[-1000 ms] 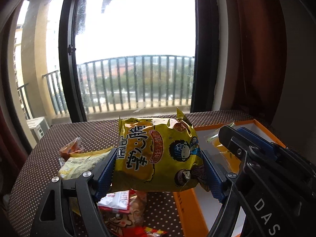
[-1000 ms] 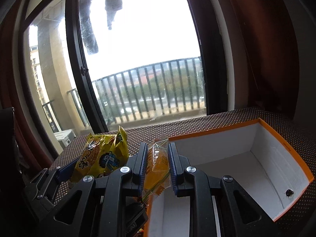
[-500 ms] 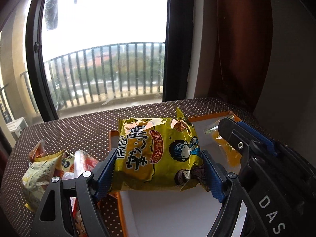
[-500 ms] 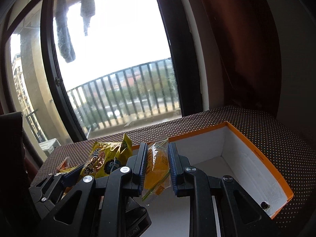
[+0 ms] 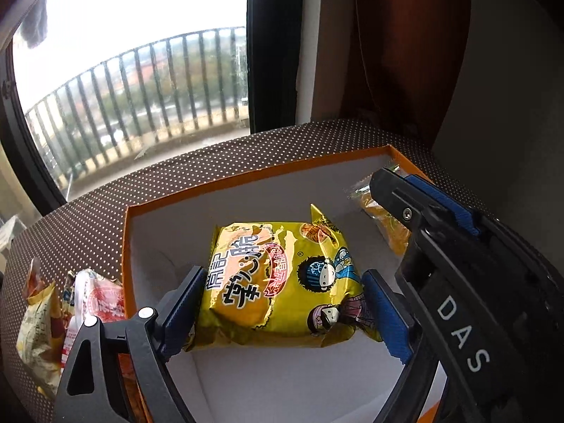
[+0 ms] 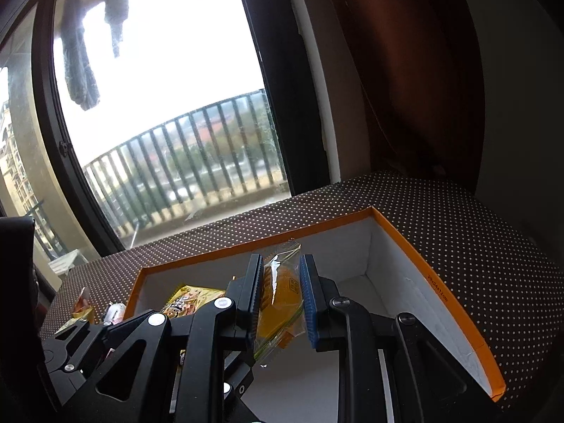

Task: Organize snacks
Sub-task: 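Carry both snacks over the orange box and open both grippers to drop them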

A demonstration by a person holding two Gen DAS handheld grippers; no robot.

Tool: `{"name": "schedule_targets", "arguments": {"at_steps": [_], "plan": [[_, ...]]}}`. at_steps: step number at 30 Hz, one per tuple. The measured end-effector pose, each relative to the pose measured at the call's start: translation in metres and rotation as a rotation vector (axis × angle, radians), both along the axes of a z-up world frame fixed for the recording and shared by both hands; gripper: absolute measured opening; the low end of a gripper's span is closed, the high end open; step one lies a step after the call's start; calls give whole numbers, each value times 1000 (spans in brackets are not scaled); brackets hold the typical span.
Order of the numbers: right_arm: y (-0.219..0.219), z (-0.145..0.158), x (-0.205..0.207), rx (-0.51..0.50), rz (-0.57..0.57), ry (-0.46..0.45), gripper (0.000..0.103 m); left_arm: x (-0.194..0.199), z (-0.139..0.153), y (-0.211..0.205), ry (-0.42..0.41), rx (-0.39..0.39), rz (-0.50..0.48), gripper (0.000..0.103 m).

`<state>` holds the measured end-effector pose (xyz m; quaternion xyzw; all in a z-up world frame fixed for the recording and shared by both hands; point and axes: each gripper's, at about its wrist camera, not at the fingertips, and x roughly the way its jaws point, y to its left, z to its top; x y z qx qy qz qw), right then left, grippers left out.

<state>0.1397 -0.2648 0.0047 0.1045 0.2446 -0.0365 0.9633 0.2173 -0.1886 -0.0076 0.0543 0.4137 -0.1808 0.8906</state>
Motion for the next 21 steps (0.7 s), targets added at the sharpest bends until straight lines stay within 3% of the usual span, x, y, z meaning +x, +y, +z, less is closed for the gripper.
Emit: {"name": "schedule_targets", "arguments": {"at_steps": [5, 9, 11, 13, 16, 21], "plan": [[1, -5, 11, -1, 9, 47, 24, 17, -15, -1, 119, -40, 12, 90], [1, -12, 22, 24, 20, 97, 33, 14, -13, -3, 53, 7, 46, 90], [0, -16, 26, 25, 24, 116, 47, 11, -11, -5, 16, 20, 55, 90], [0, -14, 23, 23, 19, 97, 71, 11, -13, -5, 10, 9, 46, 90], [1, -10, 18, 15, 16, 69, 83, 9, -13, -2, 14, 3, 33, 90], [0, -10, 14, 40, 16, 85, 87, -2, -7, 2, -34, 7, 33, 90]]}}
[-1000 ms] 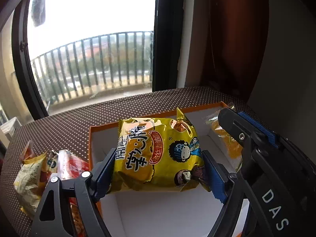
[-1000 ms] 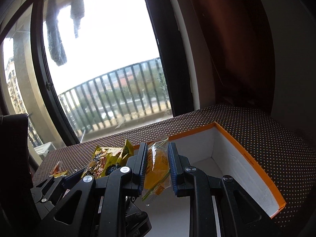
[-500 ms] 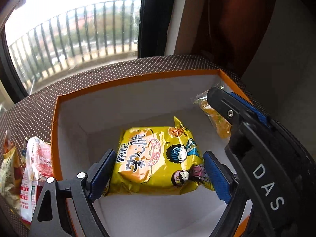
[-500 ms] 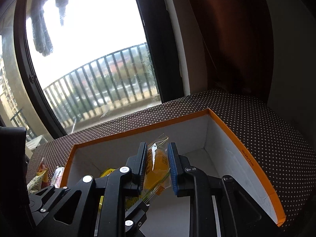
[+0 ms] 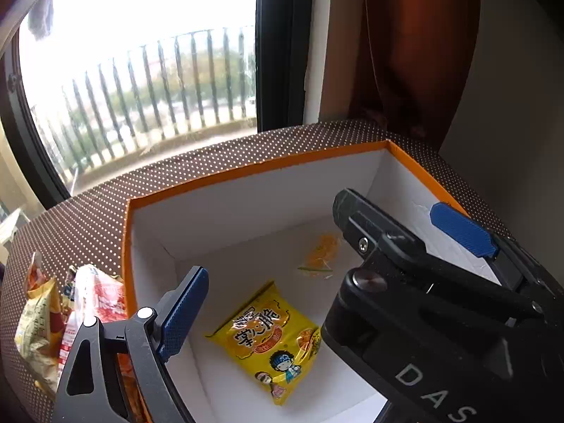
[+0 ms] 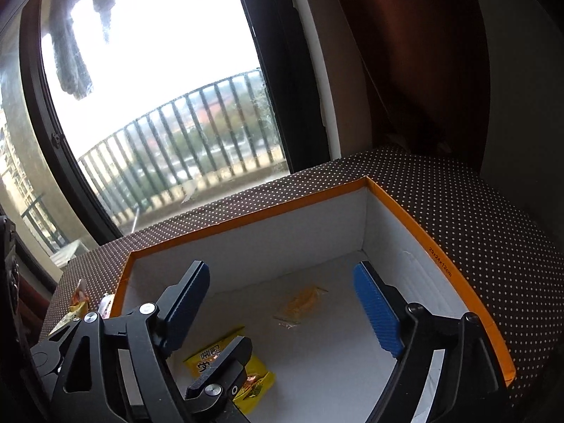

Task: Organize snacks
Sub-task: 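Carry both snacks over the orange box and open both grippers to drop them, then withdraw both grippers from the box back toward the snack pile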

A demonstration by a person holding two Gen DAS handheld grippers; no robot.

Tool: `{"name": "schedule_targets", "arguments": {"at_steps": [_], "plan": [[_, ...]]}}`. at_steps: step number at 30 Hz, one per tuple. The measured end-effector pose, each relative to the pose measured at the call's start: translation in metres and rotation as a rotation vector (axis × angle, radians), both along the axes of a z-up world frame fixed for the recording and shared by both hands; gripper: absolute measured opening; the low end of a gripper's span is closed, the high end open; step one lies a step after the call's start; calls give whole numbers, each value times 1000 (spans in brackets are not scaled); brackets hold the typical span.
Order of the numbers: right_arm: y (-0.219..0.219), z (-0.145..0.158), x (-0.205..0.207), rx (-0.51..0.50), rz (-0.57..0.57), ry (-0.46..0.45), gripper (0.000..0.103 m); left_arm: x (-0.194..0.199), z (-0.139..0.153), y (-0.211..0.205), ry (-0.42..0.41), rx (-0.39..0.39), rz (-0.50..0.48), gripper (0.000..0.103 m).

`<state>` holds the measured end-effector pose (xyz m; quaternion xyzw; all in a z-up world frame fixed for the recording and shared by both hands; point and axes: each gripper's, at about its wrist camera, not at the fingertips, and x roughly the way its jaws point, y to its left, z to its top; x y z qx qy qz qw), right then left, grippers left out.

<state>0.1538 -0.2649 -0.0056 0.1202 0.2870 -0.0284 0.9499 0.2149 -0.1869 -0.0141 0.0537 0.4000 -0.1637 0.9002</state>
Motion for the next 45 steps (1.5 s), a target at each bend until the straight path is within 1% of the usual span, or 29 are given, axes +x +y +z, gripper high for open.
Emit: {"name": "schedule_targets", "arguments": {"at_steps": [4, 12, 19, 22, 25, 31, 39, 41, 43, 45], "plan": [[3, 2, -5, 10, 6, 3, 88, -14, 5, 6, -51, -8, 15, 92], [20, 15, -30, -37, 12, -29, 88, -36, 18, 18, -122, -25, 16, 93], [37, 25, -50, -68, 30, -55, 88, -51, 27, 35, -160, -48, 38, 93], [50, 29, -56, -94, 44, -66, 88, -60, 30, 47, -169, -60, 45, 93], [63, 33, -65, -119, 56, -78, 88, -71, 35, 60, -197, -66, 62, 93], [85, 39, -82, -132, 90, -111, 89, -90, 42, 85, -241, -79, 90, 93], [121, 38, -103, -146, 151, -156, 90, -117, 41, 123, -288, -95, 135, 93], [129, 36, -108, -139, 158, -181, 90, -124, 39, 133, -312, -115, 130, 93], [139, 35, -119, -149, 159, -214, 90, -130, 37, 140, -319, -105, 131, 93], [147, 33, -125, -160, 175, -218, 90, -137, 35, 145, -333, -95, 140, 93]]}}
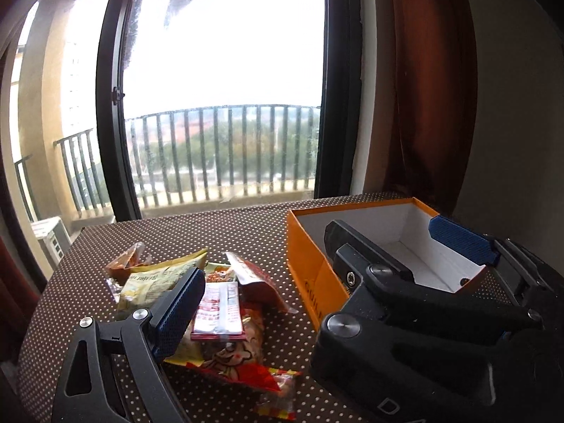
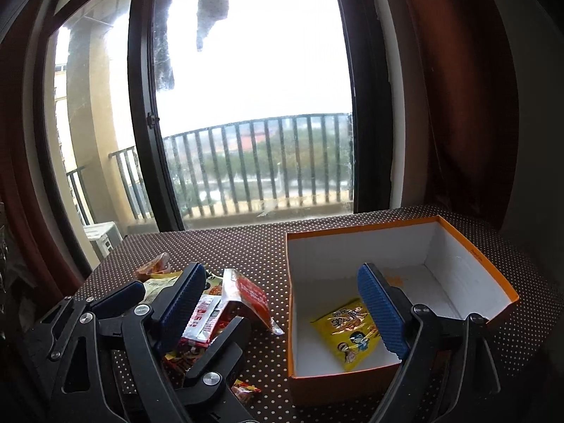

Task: Organize snacks
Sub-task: 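Withdraw both grippers from the box back toward the snack pile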

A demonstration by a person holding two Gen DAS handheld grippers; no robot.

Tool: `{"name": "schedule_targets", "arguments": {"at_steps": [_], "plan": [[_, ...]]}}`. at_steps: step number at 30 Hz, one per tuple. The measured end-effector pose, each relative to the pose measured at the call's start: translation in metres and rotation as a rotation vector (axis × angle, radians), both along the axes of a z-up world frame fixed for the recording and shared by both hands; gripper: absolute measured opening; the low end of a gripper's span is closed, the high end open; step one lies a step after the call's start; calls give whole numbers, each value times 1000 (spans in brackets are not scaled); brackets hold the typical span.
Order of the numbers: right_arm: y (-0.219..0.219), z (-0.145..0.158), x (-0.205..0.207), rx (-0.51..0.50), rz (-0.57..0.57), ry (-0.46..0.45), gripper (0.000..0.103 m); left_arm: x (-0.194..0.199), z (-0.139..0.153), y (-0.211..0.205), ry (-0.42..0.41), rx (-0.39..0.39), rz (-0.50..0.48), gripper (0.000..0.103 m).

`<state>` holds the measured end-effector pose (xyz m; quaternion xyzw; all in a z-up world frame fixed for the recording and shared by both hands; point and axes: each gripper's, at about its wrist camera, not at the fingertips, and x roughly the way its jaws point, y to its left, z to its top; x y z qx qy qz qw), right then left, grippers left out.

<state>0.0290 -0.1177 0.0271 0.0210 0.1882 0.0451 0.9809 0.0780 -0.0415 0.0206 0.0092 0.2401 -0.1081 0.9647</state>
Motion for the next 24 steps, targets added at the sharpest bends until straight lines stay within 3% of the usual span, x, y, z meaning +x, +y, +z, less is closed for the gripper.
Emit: {"name": "schedule_targets", "arguments": {"at_steps": [13, 24], "plan": [[29, -20, -24, 38, 95, -12, 90, -34, -15, 27, -13, 1, 66, 93], [41, -56, -36, 41, 100, -18, 91, -46, -50, 37, 1, -8, 131, 93]]}}
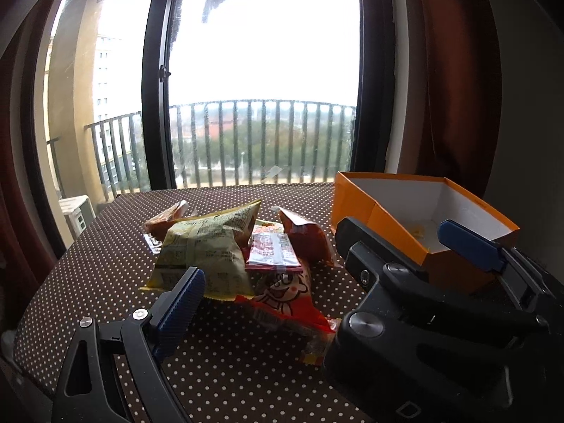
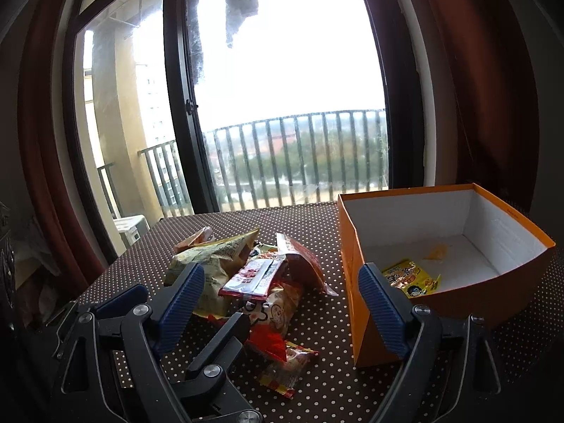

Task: Organize snacks
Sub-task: 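Withdraw both grippers from the box back toward the snack pile, then grasp a small clear candy packet with the right gripper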

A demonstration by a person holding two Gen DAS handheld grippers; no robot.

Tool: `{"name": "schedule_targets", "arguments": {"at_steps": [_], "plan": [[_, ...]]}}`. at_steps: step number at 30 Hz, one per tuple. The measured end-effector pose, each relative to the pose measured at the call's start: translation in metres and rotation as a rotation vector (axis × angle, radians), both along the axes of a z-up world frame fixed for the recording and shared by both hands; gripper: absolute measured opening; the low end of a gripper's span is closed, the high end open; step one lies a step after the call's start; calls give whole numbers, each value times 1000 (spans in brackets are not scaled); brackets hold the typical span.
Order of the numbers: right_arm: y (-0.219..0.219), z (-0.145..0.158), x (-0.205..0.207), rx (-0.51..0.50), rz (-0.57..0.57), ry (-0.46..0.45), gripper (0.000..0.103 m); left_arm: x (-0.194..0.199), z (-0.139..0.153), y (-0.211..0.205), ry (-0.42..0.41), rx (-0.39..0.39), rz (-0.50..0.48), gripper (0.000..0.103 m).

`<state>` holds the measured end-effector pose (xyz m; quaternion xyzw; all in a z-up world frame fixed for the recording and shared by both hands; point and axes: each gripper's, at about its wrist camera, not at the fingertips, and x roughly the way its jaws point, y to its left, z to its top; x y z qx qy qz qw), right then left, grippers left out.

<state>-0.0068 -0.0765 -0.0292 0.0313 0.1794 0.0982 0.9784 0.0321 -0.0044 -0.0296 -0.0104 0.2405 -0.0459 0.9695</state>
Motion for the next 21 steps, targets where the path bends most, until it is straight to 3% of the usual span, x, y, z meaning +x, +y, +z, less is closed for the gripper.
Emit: {"name": "schedule_targets", "arguments": {"at_steps": [21], "plan": [[3, -87, 18, -19, 0, 185, 91, 8, -77, 6, 206, 42, 48, 93]]}}
